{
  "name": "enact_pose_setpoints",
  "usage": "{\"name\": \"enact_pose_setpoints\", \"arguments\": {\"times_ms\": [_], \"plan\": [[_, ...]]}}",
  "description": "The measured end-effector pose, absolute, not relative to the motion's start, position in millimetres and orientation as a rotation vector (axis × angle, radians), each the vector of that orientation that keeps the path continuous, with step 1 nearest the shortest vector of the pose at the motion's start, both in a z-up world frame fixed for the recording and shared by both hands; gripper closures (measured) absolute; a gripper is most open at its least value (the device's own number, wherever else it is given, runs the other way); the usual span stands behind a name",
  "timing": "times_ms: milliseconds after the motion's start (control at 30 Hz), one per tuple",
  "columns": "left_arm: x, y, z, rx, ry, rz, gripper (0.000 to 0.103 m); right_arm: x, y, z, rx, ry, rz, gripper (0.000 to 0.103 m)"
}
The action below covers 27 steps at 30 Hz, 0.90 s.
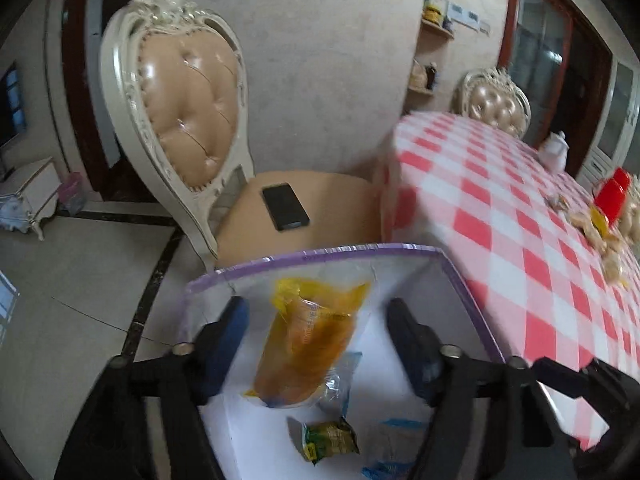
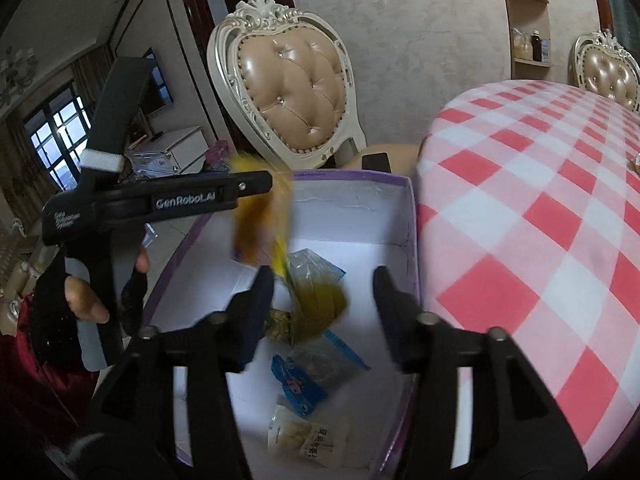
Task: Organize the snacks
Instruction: 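Carry the yellow bread bag with left tool while right tool carries yellow packet to box, then open both tools to drop the packets into the white box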
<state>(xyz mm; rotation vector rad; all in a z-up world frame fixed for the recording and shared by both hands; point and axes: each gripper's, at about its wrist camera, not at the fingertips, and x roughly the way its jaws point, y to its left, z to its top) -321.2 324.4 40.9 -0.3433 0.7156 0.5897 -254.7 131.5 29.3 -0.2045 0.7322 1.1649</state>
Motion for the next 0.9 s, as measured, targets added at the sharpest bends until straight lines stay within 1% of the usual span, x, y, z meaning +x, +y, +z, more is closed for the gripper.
{"name": "enact_pose_setpoints", "arguments": {"times_ms": [100,133,300,367,400,433,500,567,633,767,900], "plan": [[-320,312,49,-0.294,0.678,0.594,0.019,-239,115,35,-0.157,0.729,1.121,0.046],[-316,307,52,-0.287,0.67,0.576,0.019,-233,109,37,-0.136,0.731,1.108,0.045],[-278,268,74,-0.25,0.642,0.453,0.018,-191,57,57,-0.084,0.703,0.95,0.037],[-255,243,88,-0.23,0.618,0.368,0.015,-175,35,63,-0.075,0.691,0.888,0.031],[-242,231,93,-0.228,0.609,0.326,0.012,-165,22,66,-0.077,0.681,0.842,0.03],[-231,222,96,-0.229,0.605,0.291,0.006,-155,9,68,-0.079,0.676,0.798,0.028],[-198,197,103,-0.231,0.591,0.214,0.0,-131,-22,69,-0.061,0.685,0.717,0.027],[-167,174,102,-0.222,0.604,0.146,0.0,-108,-54,67,-0.026,0.705,0.632,0.027],[-123,147,95,-0.19,0.677,0.098,0.0,-83,-89,61,0.035,0.74,0.551,0.027],[-44,110,81,-0.201,0.756,0.045,0.0,-36,-163,45,0.146,0.83,0.364,0.027],[23,93,69,-0.229,0.78,0.052,0.0,0,-193,34,0.239,0.892,0.32,0.027]]}}
